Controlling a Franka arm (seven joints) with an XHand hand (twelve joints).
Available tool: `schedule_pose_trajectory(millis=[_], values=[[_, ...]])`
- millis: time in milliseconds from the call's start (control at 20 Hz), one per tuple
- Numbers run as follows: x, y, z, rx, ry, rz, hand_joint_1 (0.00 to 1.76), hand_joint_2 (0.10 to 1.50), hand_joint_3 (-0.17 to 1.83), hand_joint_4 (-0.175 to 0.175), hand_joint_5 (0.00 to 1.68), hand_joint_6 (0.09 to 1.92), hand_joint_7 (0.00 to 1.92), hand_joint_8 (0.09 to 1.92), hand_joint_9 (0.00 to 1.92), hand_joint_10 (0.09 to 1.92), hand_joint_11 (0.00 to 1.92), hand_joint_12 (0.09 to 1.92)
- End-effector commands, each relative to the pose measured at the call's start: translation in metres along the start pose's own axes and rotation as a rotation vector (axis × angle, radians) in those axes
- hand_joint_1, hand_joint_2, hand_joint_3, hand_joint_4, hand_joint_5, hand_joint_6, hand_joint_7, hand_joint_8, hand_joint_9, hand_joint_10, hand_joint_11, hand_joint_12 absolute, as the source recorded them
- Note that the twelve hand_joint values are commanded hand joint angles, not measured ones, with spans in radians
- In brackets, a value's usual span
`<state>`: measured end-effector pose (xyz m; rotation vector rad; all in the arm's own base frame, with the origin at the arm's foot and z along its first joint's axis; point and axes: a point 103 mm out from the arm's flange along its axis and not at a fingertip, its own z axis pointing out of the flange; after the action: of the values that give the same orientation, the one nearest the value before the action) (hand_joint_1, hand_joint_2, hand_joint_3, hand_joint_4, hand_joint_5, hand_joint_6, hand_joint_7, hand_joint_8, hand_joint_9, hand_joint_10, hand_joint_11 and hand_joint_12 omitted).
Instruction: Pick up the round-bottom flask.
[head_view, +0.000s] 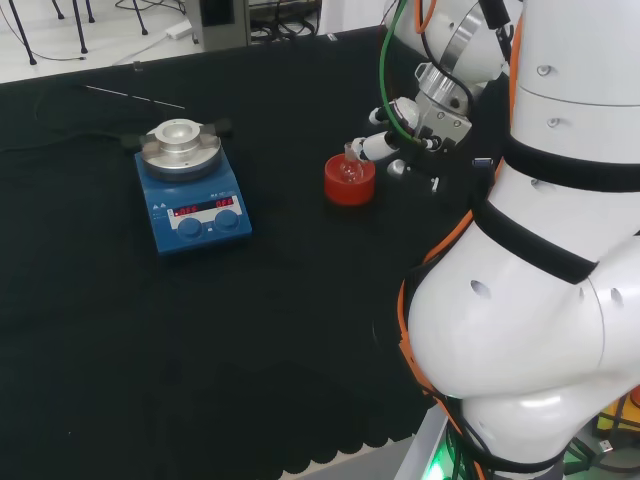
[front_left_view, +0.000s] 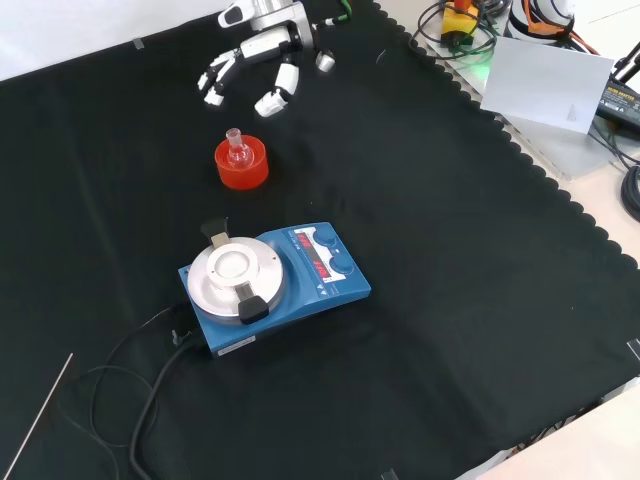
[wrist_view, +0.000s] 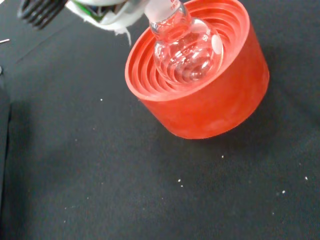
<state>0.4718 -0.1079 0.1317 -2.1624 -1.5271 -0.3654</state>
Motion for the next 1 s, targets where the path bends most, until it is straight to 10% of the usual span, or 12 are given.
schedule_pose_trajectory(millis=[50,1000], values=[[0.002,0.011,0.006,-0.017,0.022,-0.034,0.91,0.6,0.77,-0.042,0.52,0.09,0.06,0.57,0.23,0.69,0.0,1.21],[-0.005,0.032,0.03,-0.01,0.067,-0.08,0.93,0.6,0.78,-0.044,0.53,0.09,0.09,0.57,0.25,0.68,0.0,1.18]])
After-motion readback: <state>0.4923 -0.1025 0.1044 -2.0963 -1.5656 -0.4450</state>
